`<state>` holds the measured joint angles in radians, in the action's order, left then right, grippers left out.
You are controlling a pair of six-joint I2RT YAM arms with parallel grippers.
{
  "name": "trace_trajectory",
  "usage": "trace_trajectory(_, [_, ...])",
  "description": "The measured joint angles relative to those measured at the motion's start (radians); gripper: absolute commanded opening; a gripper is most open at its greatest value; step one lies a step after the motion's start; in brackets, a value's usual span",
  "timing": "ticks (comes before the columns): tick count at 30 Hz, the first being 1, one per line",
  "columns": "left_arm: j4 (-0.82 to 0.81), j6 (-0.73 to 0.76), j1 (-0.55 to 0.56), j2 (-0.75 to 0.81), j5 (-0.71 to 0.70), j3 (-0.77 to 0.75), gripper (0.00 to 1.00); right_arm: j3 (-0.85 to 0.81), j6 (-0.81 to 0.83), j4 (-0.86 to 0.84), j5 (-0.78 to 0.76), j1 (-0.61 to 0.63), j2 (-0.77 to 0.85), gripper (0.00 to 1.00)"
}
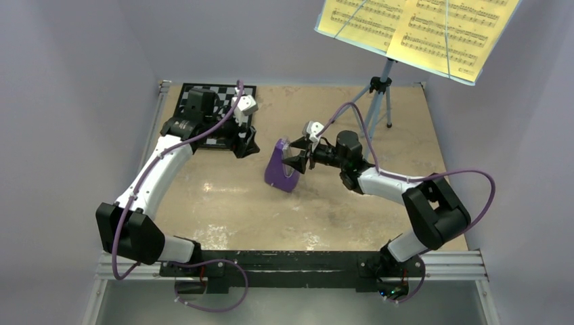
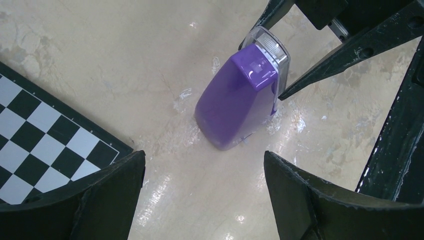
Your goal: Pack up the instrument practice props
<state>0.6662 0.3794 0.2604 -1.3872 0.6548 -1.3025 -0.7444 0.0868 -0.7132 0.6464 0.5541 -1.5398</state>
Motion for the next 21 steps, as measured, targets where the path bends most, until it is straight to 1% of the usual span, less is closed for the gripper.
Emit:
trace_trajectory(5, [-0.005, 0.003, 0.000, 0.000, 0.010, 0.002, 0.93, 0.040, 0.012, -0.013, -0.002, 0.021, 0.046, 0.00])
trace_trajectory(11, [-0.026, 0.001, 0.000, 0.018, 0.019, 0.039, 0.93, 0.043, 0.027, -0.031, -0.003, 0.047, 0.111, 0.00])
trace_trajectory(21, [-0.050, -0.002, 0.000, 0.041, 0.022, 0.085, 0.93, 0.053, 0.046, -0.010, -0.039, 0.050, 0.067, 0.00])
